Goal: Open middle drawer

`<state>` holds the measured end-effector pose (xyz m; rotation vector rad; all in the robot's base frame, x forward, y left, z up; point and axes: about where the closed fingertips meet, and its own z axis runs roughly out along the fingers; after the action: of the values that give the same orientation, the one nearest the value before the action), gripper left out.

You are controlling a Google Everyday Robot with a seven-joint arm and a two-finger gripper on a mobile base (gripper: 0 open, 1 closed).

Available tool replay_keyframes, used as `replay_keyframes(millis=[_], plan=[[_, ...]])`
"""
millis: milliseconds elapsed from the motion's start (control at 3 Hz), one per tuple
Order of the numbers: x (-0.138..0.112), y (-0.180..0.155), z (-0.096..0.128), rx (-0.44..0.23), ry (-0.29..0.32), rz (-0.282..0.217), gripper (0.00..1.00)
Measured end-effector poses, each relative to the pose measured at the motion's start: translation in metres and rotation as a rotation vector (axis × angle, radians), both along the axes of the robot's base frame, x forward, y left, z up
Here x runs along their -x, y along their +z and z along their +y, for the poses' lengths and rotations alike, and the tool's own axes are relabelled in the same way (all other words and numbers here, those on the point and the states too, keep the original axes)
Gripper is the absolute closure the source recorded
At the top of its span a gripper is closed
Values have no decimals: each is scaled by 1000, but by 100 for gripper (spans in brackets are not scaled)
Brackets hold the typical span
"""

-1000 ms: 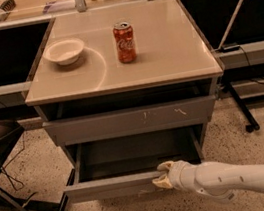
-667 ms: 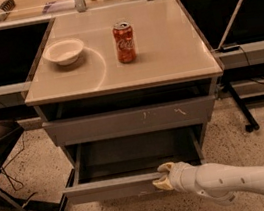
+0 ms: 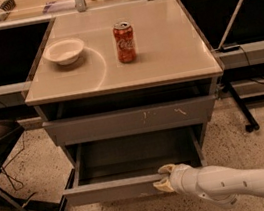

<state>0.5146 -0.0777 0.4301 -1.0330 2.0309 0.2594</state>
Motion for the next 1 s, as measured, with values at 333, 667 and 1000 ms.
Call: replay_keyframes(millis=[333,667,1000], plan=[[0,2,0,0,0,0,100],[9,0,-1,-2,0,-1,100],[9,3,-1,-2,0,-1,100]])
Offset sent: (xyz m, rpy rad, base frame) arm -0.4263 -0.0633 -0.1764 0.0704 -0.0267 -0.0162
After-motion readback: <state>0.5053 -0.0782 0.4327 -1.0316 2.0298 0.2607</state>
